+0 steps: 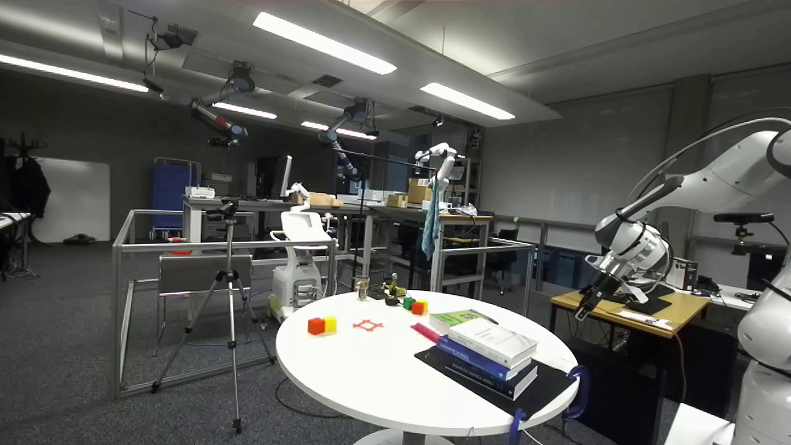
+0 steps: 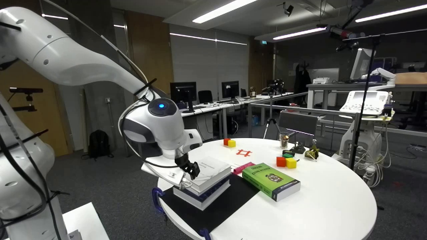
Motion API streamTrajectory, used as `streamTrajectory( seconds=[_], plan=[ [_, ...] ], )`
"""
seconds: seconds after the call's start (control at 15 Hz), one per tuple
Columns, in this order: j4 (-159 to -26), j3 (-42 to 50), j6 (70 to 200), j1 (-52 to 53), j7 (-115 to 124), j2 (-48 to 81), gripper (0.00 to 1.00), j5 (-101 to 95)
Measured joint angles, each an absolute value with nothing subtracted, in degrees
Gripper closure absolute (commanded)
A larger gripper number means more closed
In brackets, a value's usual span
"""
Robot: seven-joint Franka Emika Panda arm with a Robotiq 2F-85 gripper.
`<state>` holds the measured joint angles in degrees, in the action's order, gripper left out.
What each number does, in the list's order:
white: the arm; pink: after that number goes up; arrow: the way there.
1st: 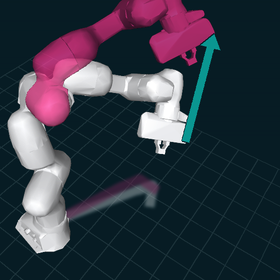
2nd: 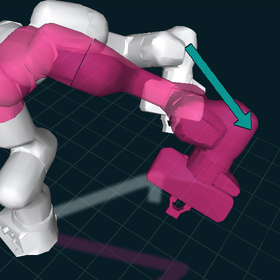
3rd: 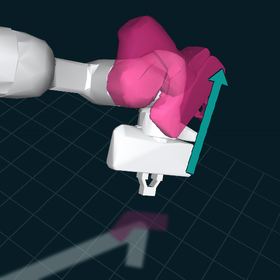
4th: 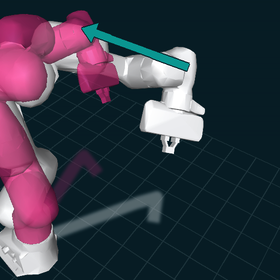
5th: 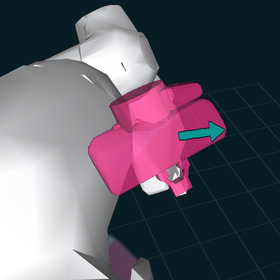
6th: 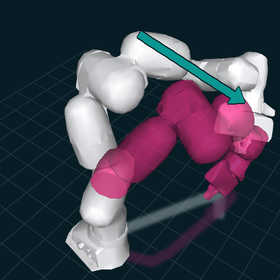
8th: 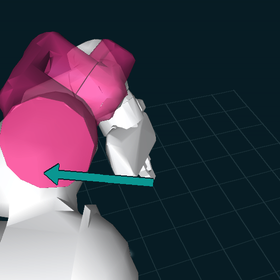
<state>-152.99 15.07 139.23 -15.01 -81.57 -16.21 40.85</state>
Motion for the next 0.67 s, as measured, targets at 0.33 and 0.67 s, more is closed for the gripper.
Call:
streamTrajectory(
  seconds=[0.33,0.67],
  plan=[
    [-157.8,15.1,139.1,-14.7,-79.7,-24.8,0.00,38.3],
    [-158.9,14.3,138.8,-14.4,-76.7,-29.7,0.00,35.8]
  ],
)
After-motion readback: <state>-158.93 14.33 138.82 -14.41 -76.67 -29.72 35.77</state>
